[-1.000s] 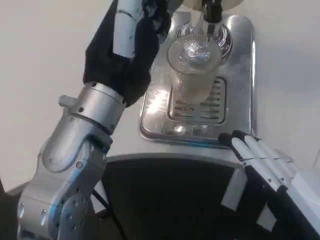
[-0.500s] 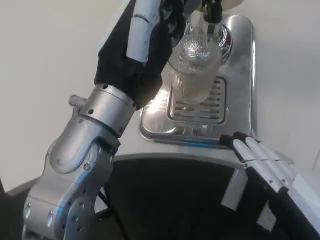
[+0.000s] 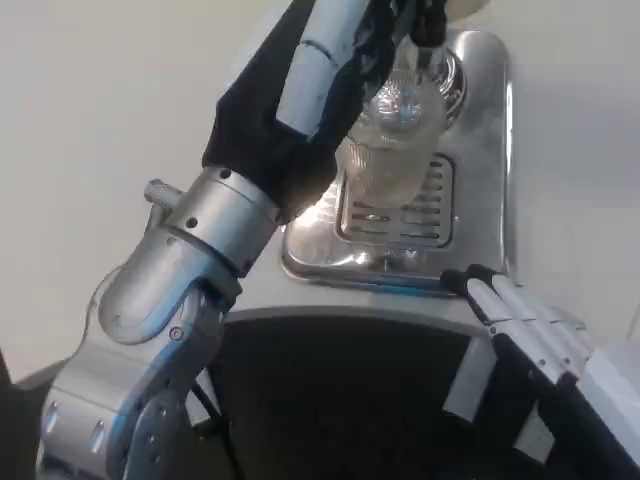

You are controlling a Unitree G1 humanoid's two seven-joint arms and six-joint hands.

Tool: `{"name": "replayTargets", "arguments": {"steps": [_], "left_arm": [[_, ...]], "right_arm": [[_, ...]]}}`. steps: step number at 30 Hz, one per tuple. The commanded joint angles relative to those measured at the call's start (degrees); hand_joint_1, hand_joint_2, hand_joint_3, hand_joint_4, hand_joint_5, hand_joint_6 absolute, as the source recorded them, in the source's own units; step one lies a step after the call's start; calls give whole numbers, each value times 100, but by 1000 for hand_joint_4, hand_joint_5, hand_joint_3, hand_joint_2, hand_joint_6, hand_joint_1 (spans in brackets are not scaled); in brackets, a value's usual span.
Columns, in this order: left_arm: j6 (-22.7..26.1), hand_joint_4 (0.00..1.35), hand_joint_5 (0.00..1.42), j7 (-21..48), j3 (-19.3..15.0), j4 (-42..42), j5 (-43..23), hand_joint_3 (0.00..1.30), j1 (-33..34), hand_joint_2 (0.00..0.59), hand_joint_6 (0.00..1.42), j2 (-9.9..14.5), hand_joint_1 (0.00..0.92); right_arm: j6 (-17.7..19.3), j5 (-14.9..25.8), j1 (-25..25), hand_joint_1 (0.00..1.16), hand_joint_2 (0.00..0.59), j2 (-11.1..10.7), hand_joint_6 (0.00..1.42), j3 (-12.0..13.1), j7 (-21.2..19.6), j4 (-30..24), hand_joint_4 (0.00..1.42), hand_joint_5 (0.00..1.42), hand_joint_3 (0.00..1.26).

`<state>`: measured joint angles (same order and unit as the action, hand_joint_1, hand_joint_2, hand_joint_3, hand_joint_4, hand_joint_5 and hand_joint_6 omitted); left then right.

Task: Grasp the cup under the faucet to collect the drink, then remove the cup.

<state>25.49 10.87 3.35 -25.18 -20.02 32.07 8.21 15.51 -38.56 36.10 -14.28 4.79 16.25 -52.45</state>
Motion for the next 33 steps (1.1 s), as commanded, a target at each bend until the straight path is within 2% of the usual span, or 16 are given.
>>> {"name": "replayTargets", "arguments": {"steps": [1, 10, 13, 17, 21, 23, 29, 33], "left_arm": [[110, 0, 0, 267, 173, -67, 46, 0, 90, 199, 0, 133, 0], [-2, 0, 0, 444, 394, -31, 376, 0, 148, 200, 0, 376, 0], [-214, 0, 0, 590, 546, 29, 723, 0, 217, 214, 0, 585, 0], [-918, 0, 0, 785, 911, 89, 1667, 0, 341, 236, 0, 1044, 0], [-1200, 0, 0, 894, 1051, 172, 2149, 0, 363, 242, 0, 1197, 0], [-1430, 0, 0, 918, 1110, 210, 2502, 0, 359, 243, 0, 1370, 0], [-2060, 0, 0, 939, 1210, 308, 3384, 0, 320, 258, 0, 1681, 0], [-2487, 0, 0, 895, 1252, 371, 3893, 0, 223, 261, 0, 1824, 0]], "right_arm": [[-40, 33, -7, 595, 348, -11, 94, -38, 20, 10, 1, 47, 46], [-128, 37, 16, 593, 351, 40, 95, -59, -18, 29, 1, 49, 46], [-250, 74, -10, 578, 357, 106, 95, -84, -16, 15, 1, 49, 46], [-402, 115, -64, 568, 359, 166, 95, -104, -19, 14, 1, 49, 46], [-495, 127, -111, 541, 352, 182, 95, -104, -19, 3, 1, 49, 46], [-573, 130, -131, 539, 352, 227, 95, -111, -26, -5, 1, 49, 46], [-926, 222, -198, 531, 352, 456, 96, -164, -52, -18, 1, 49, 29], [-1149, 319, -289, 508, 323, 543, 95, -110, -55, -41, 0, 49, 16]]}}
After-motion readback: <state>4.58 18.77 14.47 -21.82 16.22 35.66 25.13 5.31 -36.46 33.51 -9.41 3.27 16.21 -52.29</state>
